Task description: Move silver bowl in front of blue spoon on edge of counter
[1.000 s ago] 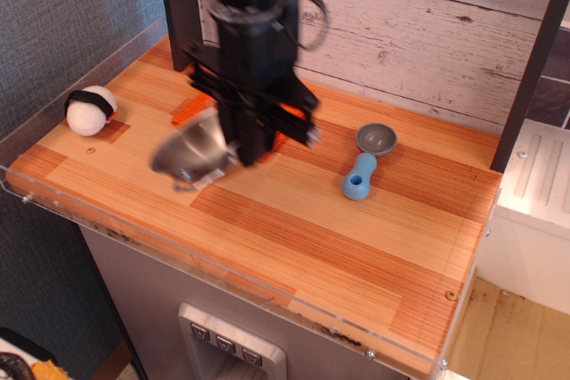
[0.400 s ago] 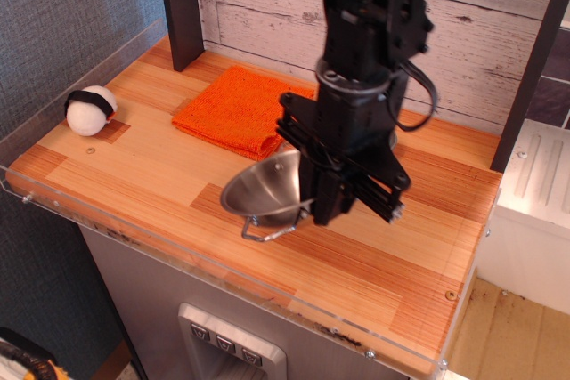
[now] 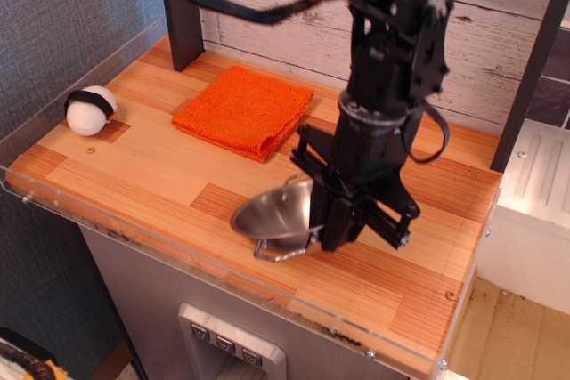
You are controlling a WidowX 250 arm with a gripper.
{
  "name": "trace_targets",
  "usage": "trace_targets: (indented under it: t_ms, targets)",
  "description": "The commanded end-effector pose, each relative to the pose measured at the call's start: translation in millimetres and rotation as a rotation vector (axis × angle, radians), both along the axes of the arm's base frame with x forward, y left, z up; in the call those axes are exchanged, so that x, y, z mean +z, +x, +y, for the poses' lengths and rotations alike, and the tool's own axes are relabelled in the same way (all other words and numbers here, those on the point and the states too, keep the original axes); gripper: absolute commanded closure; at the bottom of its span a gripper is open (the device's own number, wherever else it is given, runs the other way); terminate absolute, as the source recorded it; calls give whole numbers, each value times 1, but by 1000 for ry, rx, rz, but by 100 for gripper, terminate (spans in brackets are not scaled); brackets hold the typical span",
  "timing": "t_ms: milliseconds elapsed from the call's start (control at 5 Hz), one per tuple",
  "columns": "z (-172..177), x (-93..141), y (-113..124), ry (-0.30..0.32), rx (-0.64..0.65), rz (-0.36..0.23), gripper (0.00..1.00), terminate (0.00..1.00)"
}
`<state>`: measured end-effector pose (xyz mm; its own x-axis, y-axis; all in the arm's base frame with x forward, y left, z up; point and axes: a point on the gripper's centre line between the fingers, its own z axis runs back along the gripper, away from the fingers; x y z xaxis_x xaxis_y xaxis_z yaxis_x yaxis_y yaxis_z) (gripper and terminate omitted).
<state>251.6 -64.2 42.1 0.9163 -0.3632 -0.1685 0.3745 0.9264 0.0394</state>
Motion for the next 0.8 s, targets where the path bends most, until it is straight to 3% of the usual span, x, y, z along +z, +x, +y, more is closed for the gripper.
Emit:
trace_targets:
  t_ms: [0,200,600]
  targets:
    - [-5,-10,2,10,-48,-6,100,0]
    - [-10,-2,-2,31,-99,-59,0,0]
    - [-14,29,0,11,-125,-216,0,0]
